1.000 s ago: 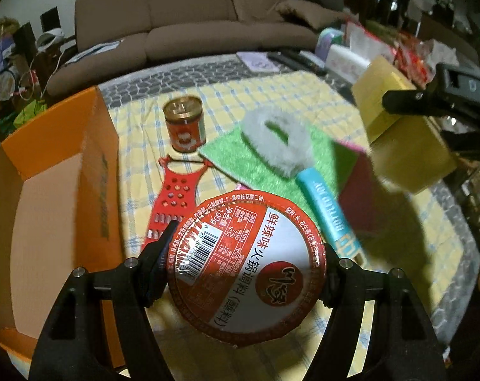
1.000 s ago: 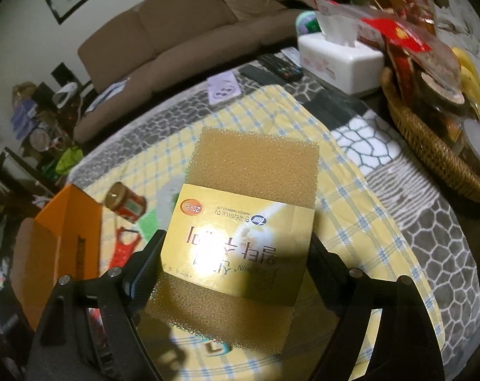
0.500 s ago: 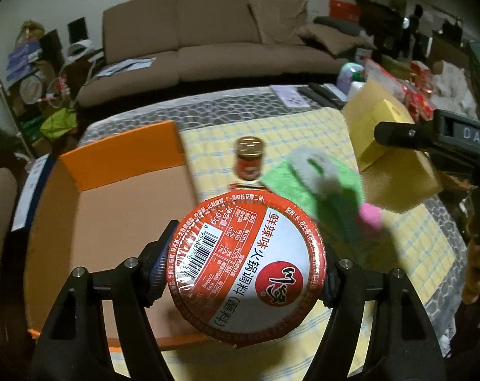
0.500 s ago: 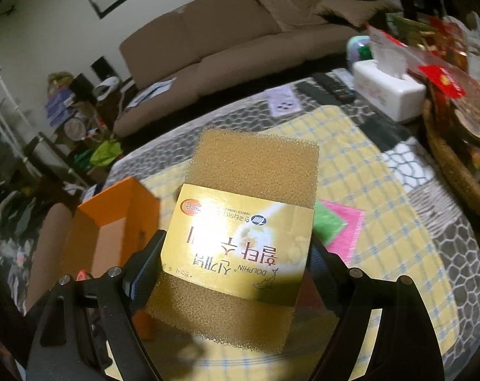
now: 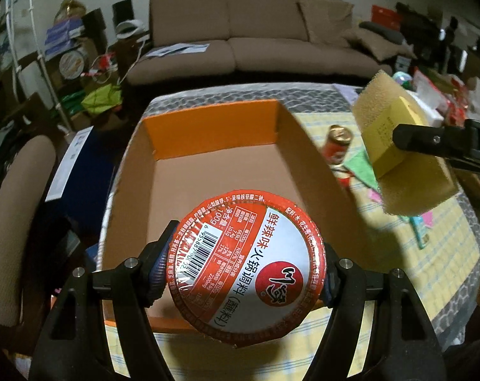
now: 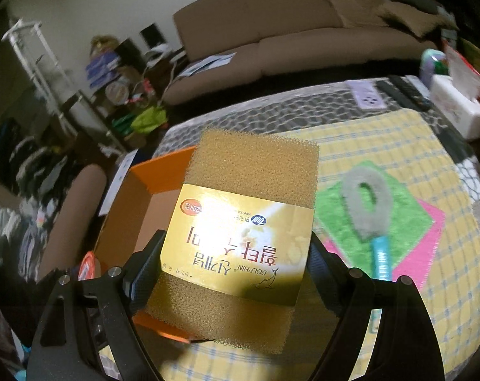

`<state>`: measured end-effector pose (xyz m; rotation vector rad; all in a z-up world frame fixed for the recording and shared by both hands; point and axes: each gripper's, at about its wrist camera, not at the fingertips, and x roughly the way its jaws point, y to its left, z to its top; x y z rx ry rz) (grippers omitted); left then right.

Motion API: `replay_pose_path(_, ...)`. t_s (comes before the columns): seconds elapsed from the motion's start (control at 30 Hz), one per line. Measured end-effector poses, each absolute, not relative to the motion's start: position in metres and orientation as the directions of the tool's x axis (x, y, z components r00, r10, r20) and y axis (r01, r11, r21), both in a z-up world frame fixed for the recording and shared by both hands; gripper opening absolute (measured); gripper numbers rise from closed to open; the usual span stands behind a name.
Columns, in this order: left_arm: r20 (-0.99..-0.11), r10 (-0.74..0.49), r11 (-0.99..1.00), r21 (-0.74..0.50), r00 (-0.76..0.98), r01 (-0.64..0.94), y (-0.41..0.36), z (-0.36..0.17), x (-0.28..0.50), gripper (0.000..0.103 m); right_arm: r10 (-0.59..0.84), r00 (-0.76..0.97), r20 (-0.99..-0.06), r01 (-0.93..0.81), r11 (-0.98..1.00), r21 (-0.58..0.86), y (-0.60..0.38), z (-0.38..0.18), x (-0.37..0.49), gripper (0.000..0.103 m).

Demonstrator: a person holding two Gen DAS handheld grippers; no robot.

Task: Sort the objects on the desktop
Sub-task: 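Lift and carry the noodle cup and sponge with both tools over the orange box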

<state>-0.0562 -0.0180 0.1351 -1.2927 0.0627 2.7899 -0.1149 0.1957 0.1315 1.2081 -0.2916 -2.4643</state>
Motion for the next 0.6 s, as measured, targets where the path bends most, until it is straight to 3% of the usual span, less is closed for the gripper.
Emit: replay_pose_path(0.6,-0.791,0.062,-0.998,-0.049,-0.609,-0.038,-0.067,0.086,-0.071,0.069,-0.379,-0.463,-0.801,0.406,-0.894,0.188,0.084,0.091,-0.117,0.083)
